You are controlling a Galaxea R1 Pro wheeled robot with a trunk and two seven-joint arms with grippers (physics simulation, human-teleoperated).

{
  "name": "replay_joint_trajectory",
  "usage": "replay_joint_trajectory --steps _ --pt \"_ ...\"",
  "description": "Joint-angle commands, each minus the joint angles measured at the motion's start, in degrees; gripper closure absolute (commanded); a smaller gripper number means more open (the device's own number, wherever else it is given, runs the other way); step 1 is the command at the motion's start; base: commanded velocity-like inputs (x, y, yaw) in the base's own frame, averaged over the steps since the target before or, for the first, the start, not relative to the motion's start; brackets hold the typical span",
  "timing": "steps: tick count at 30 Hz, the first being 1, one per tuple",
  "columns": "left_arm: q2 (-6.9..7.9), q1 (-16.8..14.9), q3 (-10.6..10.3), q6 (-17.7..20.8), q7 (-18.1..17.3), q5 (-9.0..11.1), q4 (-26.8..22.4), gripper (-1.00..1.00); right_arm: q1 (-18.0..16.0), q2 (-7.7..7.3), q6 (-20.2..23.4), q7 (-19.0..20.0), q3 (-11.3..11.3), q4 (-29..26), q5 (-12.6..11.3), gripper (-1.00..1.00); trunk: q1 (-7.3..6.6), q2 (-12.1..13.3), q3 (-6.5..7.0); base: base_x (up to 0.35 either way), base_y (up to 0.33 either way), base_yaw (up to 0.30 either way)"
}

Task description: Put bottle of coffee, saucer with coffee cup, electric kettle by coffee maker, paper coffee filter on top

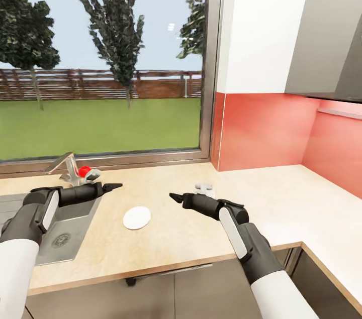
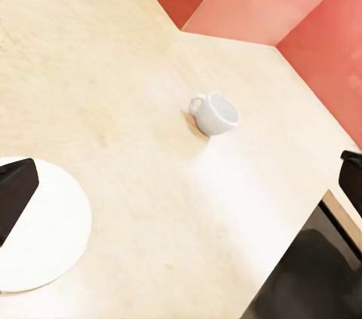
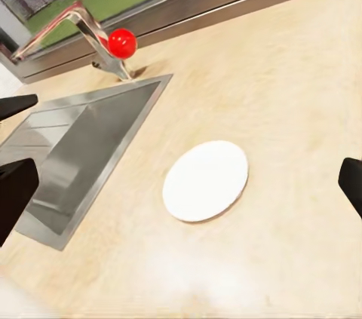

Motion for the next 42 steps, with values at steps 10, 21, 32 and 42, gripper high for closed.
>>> replay_joint_trajectory --steps 10,21,32,42 --pt "0.24 0.08 0.08 0.50 0.01 0.08 0.09 -1.00 0.04 0.15 0.19 0.18 4.13 3.18 -0.69 -1.00 0.02 -0.05 -0.03 0.160 0.000 -0.001" --pt "0.16 5.02 0.07 0.41 0.02 0.20 0.53 -1.00 0.04 1.13 0.10 5.79 6.11 12.93 -4.53 -1.00 0.02 -0.05 -0.03 0.051 0.000 0.000" --pt "-0.06 8.32 0.16 0.33 0.08 0.31 0.73 -1.00 0.06 2.49 0.03 5.80 11.59 18.01 -4.49 -1.00 0.02 -0.05 -0.03 0.196 0.000 0.000" --pt "-0.43 10.84 -0.91 0.54 0.41 -0.98 1.78 -1.00 1.39 2.68 -0.37 6.25 12.08 20.68 -5.56 -1.00 0.03 -0.05 -0.03 0.016 0.000 0.000"
